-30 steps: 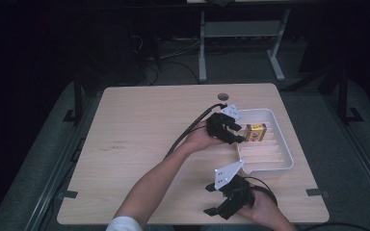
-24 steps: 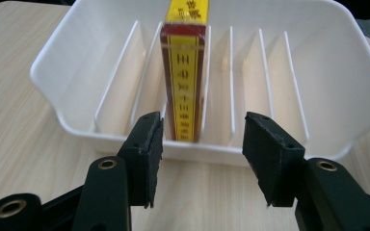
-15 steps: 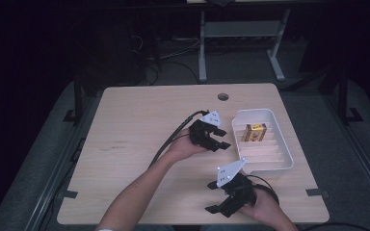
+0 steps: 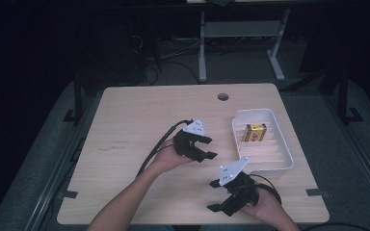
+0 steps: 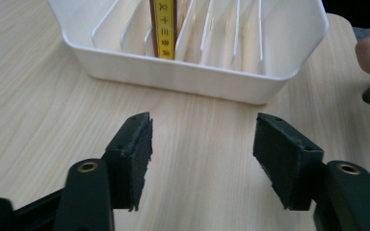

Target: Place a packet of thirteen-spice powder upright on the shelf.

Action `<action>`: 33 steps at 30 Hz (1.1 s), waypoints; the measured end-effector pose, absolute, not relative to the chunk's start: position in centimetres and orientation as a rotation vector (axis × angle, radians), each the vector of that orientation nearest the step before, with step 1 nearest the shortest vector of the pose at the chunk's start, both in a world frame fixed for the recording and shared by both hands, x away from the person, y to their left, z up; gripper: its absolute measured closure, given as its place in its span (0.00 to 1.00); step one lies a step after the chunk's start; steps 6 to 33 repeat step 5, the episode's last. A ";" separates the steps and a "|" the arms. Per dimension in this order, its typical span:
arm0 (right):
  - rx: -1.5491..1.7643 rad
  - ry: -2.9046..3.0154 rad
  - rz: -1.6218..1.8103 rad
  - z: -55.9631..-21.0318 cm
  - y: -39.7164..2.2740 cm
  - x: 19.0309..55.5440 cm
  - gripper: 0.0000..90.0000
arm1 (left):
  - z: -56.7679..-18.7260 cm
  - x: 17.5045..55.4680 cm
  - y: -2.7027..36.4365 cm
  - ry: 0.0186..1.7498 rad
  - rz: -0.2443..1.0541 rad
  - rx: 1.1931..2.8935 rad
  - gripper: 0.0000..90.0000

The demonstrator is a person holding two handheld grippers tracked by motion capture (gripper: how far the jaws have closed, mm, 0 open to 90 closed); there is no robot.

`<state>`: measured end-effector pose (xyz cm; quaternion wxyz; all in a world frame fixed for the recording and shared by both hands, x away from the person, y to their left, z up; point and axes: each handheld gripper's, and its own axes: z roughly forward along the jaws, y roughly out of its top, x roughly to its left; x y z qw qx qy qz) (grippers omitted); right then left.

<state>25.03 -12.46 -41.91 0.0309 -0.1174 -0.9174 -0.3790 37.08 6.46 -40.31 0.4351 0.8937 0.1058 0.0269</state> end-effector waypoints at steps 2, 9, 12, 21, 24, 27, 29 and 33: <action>-0.363 -2.829 -1.169 -41.9 -12.5 25.0 0.28 | -40.4 36.6 7.0 0.271 0.077 2.221 0.40; -0.358 -2.833 -1.170 -41.8 -12.5 25.0 0.28 | -40.6 35.9 7.7 0.276 0.084 2.225 0.39; -0.358 -2.833 -1.170 -41.8 -12.5 25.0 0.28 | -40.6 35.9 7.7 0.276 0.084 2.225 0.39; -0.358 -2.833 -1.170 -41.8 -12.5 25.0 0.28 | -40.6 35.9 7.7 0.276 0.084 2.225 0.39; -0.358 -2.833 -1.170 -41.8 -12.5 25.0 0.28 | -40.6 35.9 7.7 0.276 0.084 2.225 0.39; -0.358 -2.833 -1.170 -41.8 -12.5 25.0 0.28 | -40.6 35.9 7.7 0.276 0.084 2.225 0.39; -0.358 -2.833 -1.170 -41.8 -12.5 25.0 0.28 | -40.6 35.9 7.7 0.276 0.084 2.225 0.39; -0.358 -2.833 -1.170 -41.8 -12.5 25.0 0.28 | -40.6 35.9 7.7 0.276 0.084 2.225 0.39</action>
